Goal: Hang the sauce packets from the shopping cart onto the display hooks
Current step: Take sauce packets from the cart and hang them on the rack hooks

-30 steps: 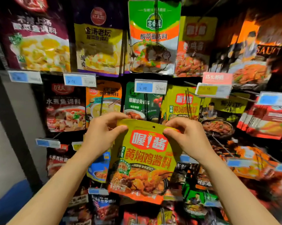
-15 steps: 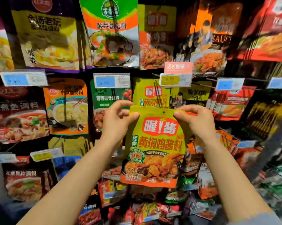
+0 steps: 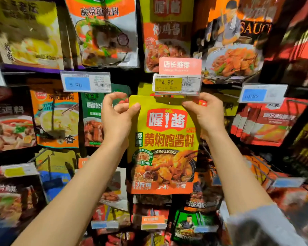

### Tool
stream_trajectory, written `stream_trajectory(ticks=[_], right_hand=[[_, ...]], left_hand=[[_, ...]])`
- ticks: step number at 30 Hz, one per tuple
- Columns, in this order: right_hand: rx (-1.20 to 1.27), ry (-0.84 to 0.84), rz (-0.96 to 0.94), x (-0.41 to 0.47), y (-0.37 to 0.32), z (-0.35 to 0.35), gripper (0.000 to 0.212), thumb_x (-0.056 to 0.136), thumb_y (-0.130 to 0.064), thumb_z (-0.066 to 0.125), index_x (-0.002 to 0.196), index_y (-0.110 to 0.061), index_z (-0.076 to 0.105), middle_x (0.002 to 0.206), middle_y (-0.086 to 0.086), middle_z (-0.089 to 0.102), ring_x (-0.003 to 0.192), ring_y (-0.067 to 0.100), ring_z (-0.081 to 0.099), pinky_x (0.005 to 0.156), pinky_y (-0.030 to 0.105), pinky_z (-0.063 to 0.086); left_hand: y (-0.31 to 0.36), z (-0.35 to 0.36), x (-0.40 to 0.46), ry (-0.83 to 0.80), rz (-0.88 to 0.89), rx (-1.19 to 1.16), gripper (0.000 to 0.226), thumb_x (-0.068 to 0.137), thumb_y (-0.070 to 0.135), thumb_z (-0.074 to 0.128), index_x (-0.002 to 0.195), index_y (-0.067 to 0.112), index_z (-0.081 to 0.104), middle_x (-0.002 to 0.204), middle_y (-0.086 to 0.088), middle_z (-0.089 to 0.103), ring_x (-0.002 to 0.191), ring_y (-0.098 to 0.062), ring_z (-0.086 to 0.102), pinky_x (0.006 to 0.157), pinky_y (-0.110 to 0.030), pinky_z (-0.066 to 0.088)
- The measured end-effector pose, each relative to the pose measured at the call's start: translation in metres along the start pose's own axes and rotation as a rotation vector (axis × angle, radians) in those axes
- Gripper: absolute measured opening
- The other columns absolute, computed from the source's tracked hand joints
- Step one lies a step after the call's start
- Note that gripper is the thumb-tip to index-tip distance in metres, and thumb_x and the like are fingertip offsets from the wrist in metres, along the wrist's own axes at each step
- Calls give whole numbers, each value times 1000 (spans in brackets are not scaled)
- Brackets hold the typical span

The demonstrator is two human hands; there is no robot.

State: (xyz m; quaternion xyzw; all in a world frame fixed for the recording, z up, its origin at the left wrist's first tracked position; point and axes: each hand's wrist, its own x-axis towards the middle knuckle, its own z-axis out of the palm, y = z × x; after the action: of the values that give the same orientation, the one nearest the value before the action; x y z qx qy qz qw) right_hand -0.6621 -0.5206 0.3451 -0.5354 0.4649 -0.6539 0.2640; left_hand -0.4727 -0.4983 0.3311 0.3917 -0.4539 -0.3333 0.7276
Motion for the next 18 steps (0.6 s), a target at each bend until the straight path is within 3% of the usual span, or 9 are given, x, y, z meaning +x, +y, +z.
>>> stream_trajectory(ticks=[2, 6, 9, 13, 18], right_hand=[[58, -48, -5, 7, 5, -2, 23, 72, 1, 73, 80, -20, 68, 82, 3, 72, 75, 23, 69, 69, 40, 58], [117, -156, -52, 19, 9, -1, 27, 75, 5, 68, 88, -18, 68, 84, -2, 71, 71, 10, 68, 62, 26, 56], [125, -173, -75, 30, 10, 1, 30, 75, 9, 66, 89, -17, 68, 87, -2, 71, 77, 11, 69, 66, 29, 57], [183, -179, -38, 42, 13, 0, 25, 69, 2, 75, 83, -18, 70, 93, 8, 72, 90, 28, 68, 75, 47, 57], [178, -222, 28, 43, 13, -7, 20, 71, -3, 77, 79, -20, 69, 87, 6, 73, 80, 25, 70, 62, 39, 58]], left_hand=[[-1, 2, -2, 27, 72, 14, 35, 80, 1, 70, 93, 26, 49, 64, 6, 64, 68, -11, 64, 71, -30, 51], [0, 8, -4, 65, 173, -54, 34, 82, -3, 65, 89, 23, 45, 54, 14, 63, 59, 1, 62, 58, -12, 45], [-1, 13, 4, 121, 239, -20, 31, 81, -2, 68, 85, 22, 49, 59, 13, 59, 59, 2, 56, 60, -12, 44], [-10, 21, 15, 150, 297, 78, 27, 78, 2, 72, 79, 23, 55, 77, 7, 56, 67, 1, 52, 68, -18, 45], [-21, 30, 13, 171, 253, 93, 23, 79, 2, 70, 78, 23, 60, 78, 8, 62, 68, 4, 56, 67, -15, 44]])
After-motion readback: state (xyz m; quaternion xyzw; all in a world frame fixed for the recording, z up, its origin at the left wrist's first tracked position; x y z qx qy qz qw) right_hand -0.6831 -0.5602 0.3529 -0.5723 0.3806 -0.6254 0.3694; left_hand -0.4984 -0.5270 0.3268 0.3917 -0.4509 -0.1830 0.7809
